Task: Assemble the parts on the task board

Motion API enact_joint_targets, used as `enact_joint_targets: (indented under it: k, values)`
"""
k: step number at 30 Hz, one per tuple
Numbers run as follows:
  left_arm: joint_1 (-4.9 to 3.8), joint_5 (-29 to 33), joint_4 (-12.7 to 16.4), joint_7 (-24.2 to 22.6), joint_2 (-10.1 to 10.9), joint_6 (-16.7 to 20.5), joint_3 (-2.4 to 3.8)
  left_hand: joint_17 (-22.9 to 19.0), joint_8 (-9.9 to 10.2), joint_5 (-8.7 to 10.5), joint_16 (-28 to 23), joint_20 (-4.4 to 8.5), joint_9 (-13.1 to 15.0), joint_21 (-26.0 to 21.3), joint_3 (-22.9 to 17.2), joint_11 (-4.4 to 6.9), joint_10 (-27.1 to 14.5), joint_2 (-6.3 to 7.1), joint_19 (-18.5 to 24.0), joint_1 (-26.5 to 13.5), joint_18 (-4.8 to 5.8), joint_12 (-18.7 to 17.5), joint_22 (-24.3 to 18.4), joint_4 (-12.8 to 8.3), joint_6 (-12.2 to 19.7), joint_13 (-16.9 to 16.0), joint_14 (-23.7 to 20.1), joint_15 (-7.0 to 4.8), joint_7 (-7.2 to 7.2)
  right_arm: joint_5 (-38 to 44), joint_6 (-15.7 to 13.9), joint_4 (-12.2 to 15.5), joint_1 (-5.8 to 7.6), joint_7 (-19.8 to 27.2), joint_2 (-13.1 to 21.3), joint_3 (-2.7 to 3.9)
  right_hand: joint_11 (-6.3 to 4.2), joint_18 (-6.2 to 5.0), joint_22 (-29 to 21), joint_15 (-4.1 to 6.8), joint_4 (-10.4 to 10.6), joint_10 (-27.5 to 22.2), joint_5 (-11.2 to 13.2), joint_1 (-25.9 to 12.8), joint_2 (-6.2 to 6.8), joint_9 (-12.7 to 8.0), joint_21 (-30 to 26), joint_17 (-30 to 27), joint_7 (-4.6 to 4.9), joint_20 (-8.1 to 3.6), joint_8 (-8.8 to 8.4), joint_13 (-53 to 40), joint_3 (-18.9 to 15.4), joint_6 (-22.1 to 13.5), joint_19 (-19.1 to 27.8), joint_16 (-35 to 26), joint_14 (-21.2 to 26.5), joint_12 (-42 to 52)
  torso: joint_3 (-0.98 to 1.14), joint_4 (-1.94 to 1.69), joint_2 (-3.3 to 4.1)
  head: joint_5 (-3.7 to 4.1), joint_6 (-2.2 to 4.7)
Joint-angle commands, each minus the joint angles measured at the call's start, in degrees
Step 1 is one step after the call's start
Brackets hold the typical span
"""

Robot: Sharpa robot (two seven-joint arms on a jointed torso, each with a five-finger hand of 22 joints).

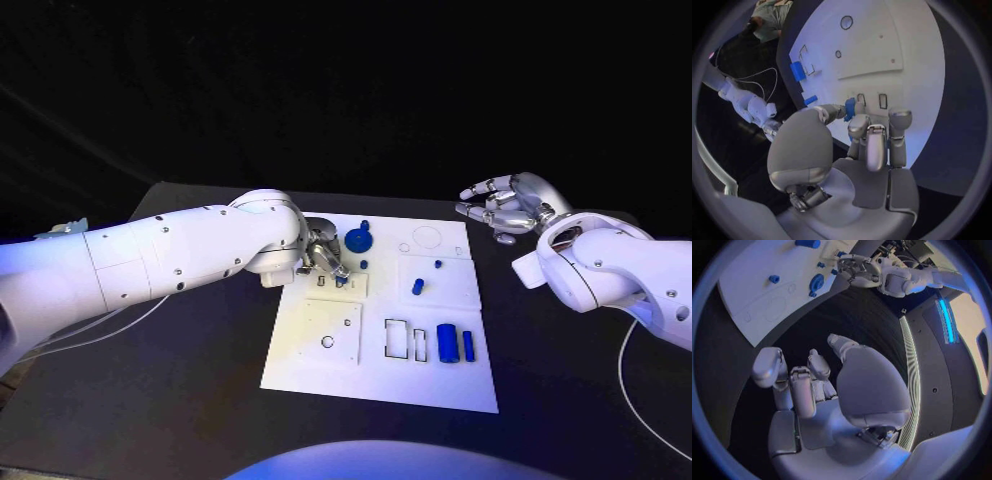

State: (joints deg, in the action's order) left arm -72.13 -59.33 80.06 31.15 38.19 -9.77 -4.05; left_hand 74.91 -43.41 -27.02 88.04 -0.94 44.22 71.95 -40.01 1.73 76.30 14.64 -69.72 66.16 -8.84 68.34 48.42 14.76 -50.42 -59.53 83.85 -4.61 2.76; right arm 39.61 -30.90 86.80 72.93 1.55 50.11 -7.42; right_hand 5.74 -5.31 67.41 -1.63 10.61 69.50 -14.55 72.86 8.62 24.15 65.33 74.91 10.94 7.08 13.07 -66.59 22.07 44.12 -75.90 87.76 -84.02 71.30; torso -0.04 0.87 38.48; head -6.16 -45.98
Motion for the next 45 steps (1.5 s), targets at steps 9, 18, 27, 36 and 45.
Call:
enact_joint_targets:
  k: [9, 18, 27, 36, 45]
  values:
    - [0.44, -3.2, -0.4, 0.7, -0.2, -2.3, -0.03, 11.3, -0.5, -0.38, 0.4, -0.02, 0.2, 0.4, -11.9, 0.02, 0.4, -0.24, -0.5, -0.7, 1.09, 0.0, 0.3, -12.5, -0.5, 0.3, 5.2, -0.46, -0.14, 0.6, 0.3, 0.0, -0.08, 0.3, 0.0, 0.01, -0.05, -0.97, -0.1, 0.37, 0.5, -0.2, -0.4, 0.0, -0.09, -0.1, -0.3, 8.9, -0.28, 0.01, 0.28, 0.0, 0.0, 0.3, 0.2, -0.2, -4.4, -0.2, -0.01, 0.05, -0.01, 0.12, -0.16]
    - [0.85, -3.8, -0.6, 0.8, -0.4, -2.0, -0.03, 11.3, -0.6, -0.4, 0.4, -0.01, 0.3, 0.4, -11.9, 0.04, 0.4, -0.25, -0.5, -0.7, 1.08, -0.1, 0.2, -12.5, -0.5, 0.4, 5.2, -0.47, -0.17, 0.6, 0.2, 0.0, -0.13, 0.3, 0.0, 0.01, -0.07, -0.99, -0.1, 0.39, 0.7, -0.2, -0.7, -0.1, -0.18, -0.1, -0.4, 8.9, -0.29, 0.0, 0.37, 0.1, 0.0, 0.4, 0.2, -0.2, -4.4, -0.2, 0.0, 0.05, 0.06, 0.18, -0.27]
    - [1.09, -3.9, -0.6, 0.9, -0.4, -2.4, -0.03, 11.3, -0.6, -0.43, 0.4, -0.01, 0.3, 0.3, -11.9, 0.08, 0.4, -0.31, -0.4, -0.8, 1.07, -0.2, 0.2, -12.5, -0.6, 0.6, 5.2, -0.5, -0.21, 1.4, 0.1, 0.0, -0.23, 0.5, 0.1, 0.01, -0.07, -1.0, -0.1, 0.39, 0.7, -0.2, -0.8, -0.1, -0.19, -0.1, -0.4, 8.8, -0.3, 0.0, 0.39, 0.1, 0.0, 0.4, 0.3, -0.2, -4.4, -0.2, 0.03, 0.01, -0.03, 0.21, -0.49]
    - [1.12, -3.9, -0.3, 1.1, -0.3, -4.1, -0.03, 11.5, -0.7, -0.47, 0.5, -0.01, 0.3, 0.4, -11.9, 0.11, 0.4, -0.35, -0.5, -0.8, 1.1, -0.2, 0.3, -12.5, -0.6, 0.6, 5.3, -0.52, -0.24, 1.6, 0.2, 0.1, -0.29, 0.5, 0.1, 0.01, -0.08, -1.0, -0.1, 0.39, 0.8, -0.2, -1.0, -0.2, -0.19, -0.2, -0.4, 8.8, -0.3, -0.01, 0.43, 0.1, 0.0, 0.4, 0.2, -0.2, -4.4, -0.2, 0.03, 0.05, 0.0, 0.14, -0.66]
    - [1.13, -3.8, -0.2, 0.8, -0.4, -3.2, -0.03, 11.7, -0.8, -0.61, 0.5, -0.02, 0.5, 0.5, -11.8, 0.19, 0.6, -0.37, -0.6, -1.0, 1.13, -0.1, 0.5, -12.5, -0.7, 0.5, 5.3, -0.59, -0.33, 1.6, 0.1, 0.1, -0.35, 0.6, 0.1, 0.01, -0.09, -1.01, -0.2, 0.4, 0.9, -0.2, -1.2, -0.3, -0.2, -0.2, -0.5, 8.8, -0.31, -0.01, 0.49, 0.1, 0.0, 0.4, 0.3, -0.2, -4.4, -0.1, 0.04, 0.05, -0.02, 0.13, -0.72]
